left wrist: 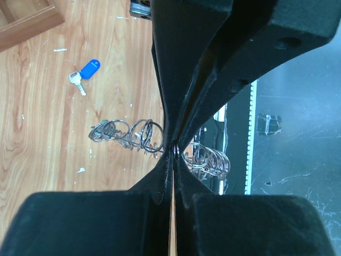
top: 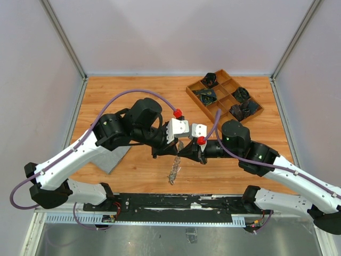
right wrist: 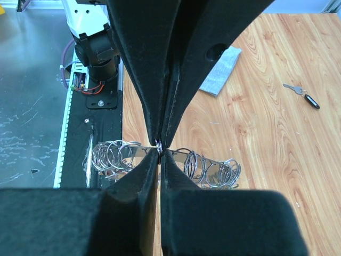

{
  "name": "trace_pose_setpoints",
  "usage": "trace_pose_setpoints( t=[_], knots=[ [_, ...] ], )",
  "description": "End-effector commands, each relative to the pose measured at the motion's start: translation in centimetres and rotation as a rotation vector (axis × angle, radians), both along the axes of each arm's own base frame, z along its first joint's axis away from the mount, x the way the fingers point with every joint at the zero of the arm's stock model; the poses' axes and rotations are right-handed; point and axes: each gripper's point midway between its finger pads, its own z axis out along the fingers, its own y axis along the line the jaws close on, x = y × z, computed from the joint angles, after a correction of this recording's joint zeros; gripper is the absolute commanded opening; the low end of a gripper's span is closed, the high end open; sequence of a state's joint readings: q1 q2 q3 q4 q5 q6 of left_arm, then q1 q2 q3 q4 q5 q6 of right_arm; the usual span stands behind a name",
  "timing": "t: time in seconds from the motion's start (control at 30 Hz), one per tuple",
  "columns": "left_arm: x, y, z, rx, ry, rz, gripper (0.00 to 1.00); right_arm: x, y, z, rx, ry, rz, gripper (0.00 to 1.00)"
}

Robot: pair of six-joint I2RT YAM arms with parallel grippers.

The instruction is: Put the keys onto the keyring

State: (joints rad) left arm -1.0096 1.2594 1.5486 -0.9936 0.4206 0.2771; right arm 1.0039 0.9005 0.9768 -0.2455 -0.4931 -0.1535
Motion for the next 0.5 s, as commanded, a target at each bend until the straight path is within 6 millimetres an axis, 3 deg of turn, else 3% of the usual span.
trace_pose_setpoints(
  t=[0.0,0.1,0.27,0.47],
  knots=[
    [-0.4,-0.6,2.2,-0.065,-0.040,-0.031,0.01,-0.6,0.2,2.2,0.054,-0.028,0.030,0.01],
    [-0.3,-0.6,3.1,-0.097,-0.057,-0.017,0.05,-0.5,0.1,2.6,0.072,-0.047,0.023,0.01],
    [0.3,-0.8,6.9,-0.258,-0.128,0.039,0.30,-0.5,-0.1,5.2,0.204,-0.112,0.007,0.00],
    [0.2,0.1,11.7,-0.538,-0.204,0.116,0.33,-1.2,-0.8,9.4,0.432,-0.175,0.005,0.00]
  ],
)
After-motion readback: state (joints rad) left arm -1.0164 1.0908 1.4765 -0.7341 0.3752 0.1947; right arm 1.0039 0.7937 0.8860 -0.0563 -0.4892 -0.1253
